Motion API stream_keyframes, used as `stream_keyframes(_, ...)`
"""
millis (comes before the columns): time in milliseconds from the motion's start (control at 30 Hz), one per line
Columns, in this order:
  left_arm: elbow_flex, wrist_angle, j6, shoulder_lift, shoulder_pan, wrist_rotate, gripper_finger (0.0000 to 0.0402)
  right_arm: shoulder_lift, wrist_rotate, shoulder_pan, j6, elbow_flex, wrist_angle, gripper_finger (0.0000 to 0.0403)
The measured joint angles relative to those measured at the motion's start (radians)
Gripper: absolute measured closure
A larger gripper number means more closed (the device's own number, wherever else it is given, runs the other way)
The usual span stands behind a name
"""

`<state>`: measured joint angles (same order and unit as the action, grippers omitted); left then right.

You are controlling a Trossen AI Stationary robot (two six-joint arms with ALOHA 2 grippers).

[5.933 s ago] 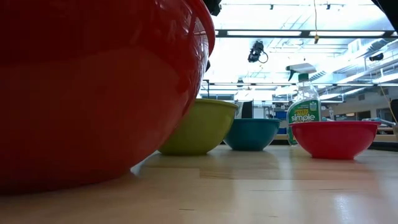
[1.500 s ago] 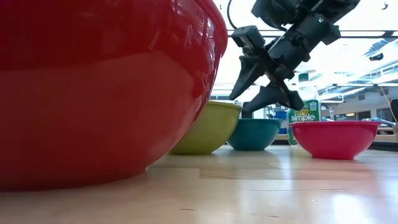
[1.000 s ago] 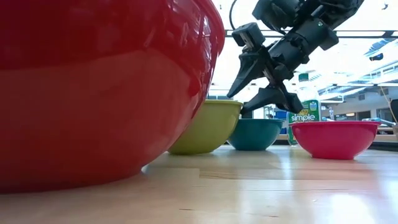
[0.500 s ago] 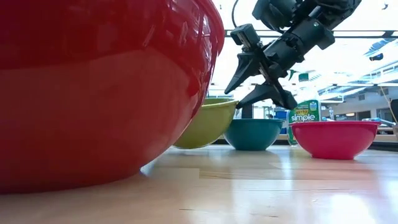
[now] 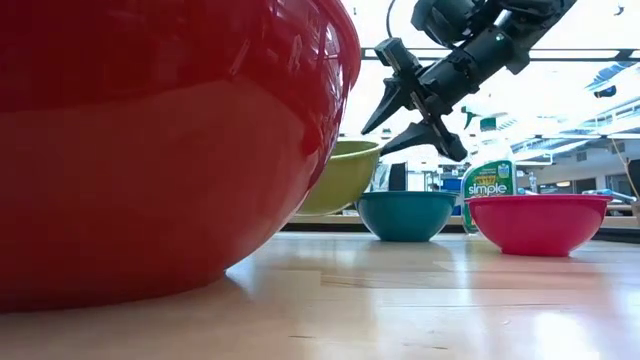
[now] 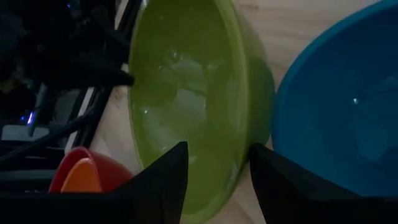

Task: Nest bowls inside each other
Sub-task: Stack the green bowl on top of the orange bowl

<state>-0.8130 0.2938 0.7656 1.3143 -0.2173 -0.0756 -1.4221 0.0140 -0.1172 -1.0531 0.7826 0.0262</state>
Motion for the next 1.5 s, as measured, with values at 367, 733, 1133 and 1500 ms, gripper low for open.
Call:
stream_keyframes(367, -0.163, 0.182, -0.068, -0.001, -0.004, 0.005, 0.0221, 0.017, -0.121, 0.031, -0.004, 0.055, -0.037, 0.0227)
stream_keyframes(733, -0.399, 0.494, -0.099, -0.001, 0.072, -0.072, 0.0221, 0.093, -0.138, 0.07, 0.007, 0.159, -0.151, 0.0227)
stream_keyframes(1133, -0.459, 0.597, 0.062, -0.001, 0.316, -0.075, 0.0221, 0.027, -0.117, 0.247, -0.098, 0.173, -0.044, 0.0227)
stream_keyframes(1500, -0.459, 0.63, 0.268, 0.0, 0.58, -0.011, 0.0221, -0.19, -0.117, 0.367, -0.109, 0.333, 0.023, 0.0227)
